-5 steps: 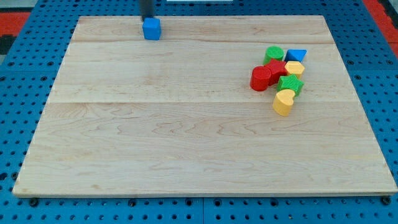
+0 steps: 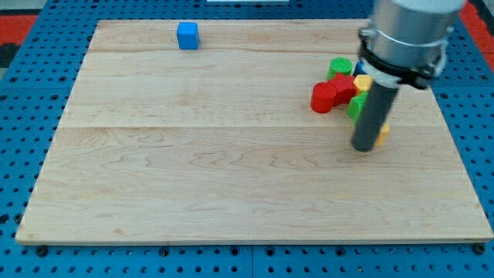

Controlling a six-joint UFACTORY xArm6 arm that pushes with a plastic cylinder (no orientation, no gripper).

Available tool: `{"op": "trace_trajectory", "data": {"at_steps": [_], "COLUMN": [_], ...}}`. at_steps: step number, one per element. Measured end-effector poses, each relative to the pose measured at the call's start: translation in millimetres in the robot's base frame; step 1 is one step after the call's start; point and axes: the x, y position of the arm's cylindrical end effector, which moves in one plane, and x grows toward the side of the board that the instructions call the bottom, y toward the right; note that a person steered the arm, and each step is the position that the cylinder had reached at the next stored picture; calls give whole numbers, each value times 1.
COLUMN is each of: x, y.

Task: Keep triangle and green circle in a diagonal line at the top center

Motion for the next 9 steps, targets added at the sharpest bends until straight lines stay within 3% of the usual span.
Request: {"op": "trace_trajectory", "data": {"at_steps": [1, 4, 5, 6, 8, 9], "x": [0, -85, -80, -123, -174, -176], "y": [27, -31, -8, 56, -27, -17]}}
